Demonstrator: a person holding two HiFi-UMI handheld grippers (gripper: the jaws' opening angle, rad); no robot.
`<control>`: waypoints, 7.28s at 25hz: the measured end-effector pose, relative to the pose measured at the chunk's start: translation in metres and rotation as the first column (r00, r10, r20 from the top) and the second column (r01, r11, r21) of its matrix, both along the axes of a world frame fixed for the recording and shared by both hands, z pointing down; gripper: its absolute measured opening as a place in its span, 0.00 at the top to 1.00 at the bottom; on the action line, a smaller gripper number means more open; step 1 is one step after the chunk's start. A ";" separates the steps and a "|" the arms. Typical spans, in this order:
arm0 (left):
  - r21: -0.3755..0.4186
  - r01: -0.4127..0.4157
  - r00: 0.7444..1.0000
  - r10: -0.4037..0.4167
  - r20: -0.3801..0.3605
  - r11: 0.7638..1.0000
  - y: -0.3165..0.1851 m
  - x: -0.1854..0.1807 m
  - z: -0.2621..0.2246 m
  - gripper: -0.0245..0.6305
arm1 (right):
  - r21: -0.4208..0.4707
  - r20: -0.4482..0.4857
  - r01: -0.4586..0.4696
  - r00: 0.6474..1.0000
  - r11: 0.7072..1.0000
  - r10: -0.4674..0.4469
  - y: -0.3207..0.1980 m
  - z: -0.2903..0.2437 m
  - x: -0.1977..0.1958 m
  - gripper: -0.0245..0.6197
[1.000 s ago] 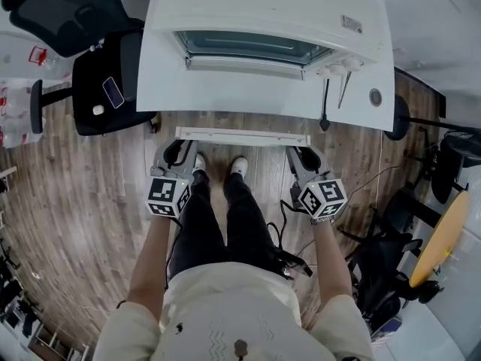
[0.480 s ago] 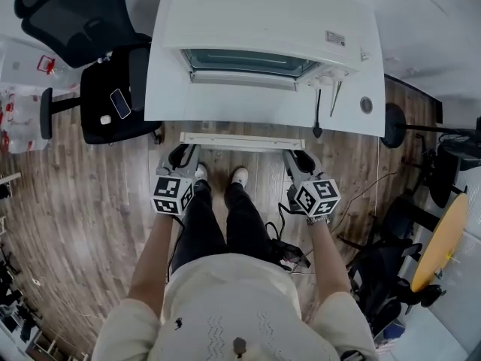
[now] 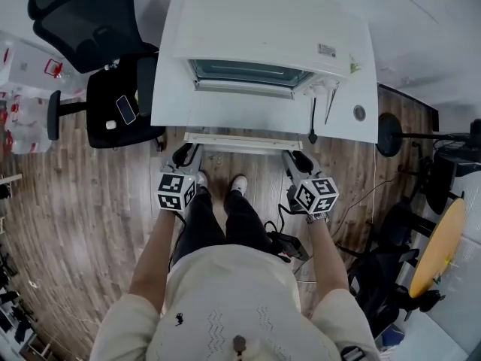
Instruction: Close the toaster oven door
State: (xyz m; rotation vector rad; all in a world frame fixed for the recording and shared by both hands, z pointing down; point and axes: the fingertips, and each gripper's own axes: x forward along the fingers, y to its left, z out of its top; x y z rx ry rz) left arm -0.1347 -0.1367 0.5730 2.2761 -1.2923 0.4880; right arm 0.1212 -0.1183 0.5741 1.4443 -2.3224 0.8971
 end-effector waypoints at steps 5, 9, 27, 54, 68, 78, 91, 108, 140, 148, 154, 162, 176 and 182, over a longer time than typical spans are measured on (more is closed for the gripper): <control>0.007 -0.004 1.000 0.004 0.010 1.000 -0.002 -0.001 -0.007 0.83 | -0.007 -0.004 -0.002 1.000 1.000 0.002 -0.002 -0.006 -0.001 0.77; 0.007 -0.005 1.000 0.005 0.011 1.000 -0.003 0.000 -0.010 0.83 | -0.016 -0.005 0.012 1.000 1.000 -0.012 -0.003 -0.009 0.000 0.77; 0.010 0.004 1.000 -0.004 0.008 1.000 -0.017 0.002 -0.033 0.83 | -0.025 -0.016 0.008 1.000 1.000 -0.008 -0.018 -0.033 0.002 0.77; 0.001 0.054 0.998 -0.054 0.027 0.999 -0.036 0.002 -0.056 0.83 | -0.041 -0.037 -0.043 0.998 0.998 0.042 -0.037 -0.056 0.004 0.79; 0.001 0.079 0.997 -0.079 0.023 0.997 -0.046 0.002 -0.064 0.84 | -0.097 -0.052 -0.049 0.998 0.994 0.044 -0.048 -0.063 0.005 0.79; -0.011 0.079 0.997 -0.079 0.008 0.997 -0.052 0.001 -0.072 0.84 | -0.088 -0.049 -0.069 0.997 0.994 0.065 -0.055 -0.071 0.004 0.79; -0.029 0.068 0.997 -0.069 -0.029 0.997 -0.069 0.002 -0.086 0.84 | -0.094 -0.038 -0.083 0.996 0.992 0.080 -0.071 -0.086 0.005 0.79; -0.048 0.080 0.995 -0.083 -0.051 0.996 -0.088 0.004 -0.099 0.84 | -0.104 -0.007 -0.085 0.996 0.991 0.085 -0.089 -0.099 0.008 0.79; -0.039 0.089 0.988 -0.093 -0.124 0.995 -0.135 0.007 -0.122 0.84 | -0.071 0.053 -0.147 0.987 0.986 0.151 -0.136 -0.122 0.015 0.80; -0.040 0.092 0.987 -0.096 -0.129 0.995 -0.143 0.007 -0.125 0.84 | -0.065 0.062 -0.152 0.986 0.986 0.156 -0.144 -0.126 0.014 0.80; -0.037 0.099 0.984 -0.103 -0.146 0.994 -0.151 0.009 -0.126 0.84 | -0.065 0.071 -0.168 0.983 0.984 0.172 -0.152 -0.127 0.018 0.80; -0.023 0.100 0.983 -0.102 -0.151 0.995 -0.160 0.008 -0.130 0.84 | -0.056 0.076 -0.171 0.982 0.984 0.175 -0.161 -0.131 0.018 0.80; -0.009 0.097 0.980 -0.097 -0.176 0.995 -0.167 0.011 -0.135 0.84 | -0.044 0.077 -0.188 0.979 0.981 0.191 -0.168 -0.136 0.020 0.80; -0.012 0.104 0.976 -0.105 -0.191 0.994 -0.168 0.010 -0.135 0.83 | -0.043 0.084 -0.180 0.980 0.983 0.183 -0.169 -0.136 0.019 0.80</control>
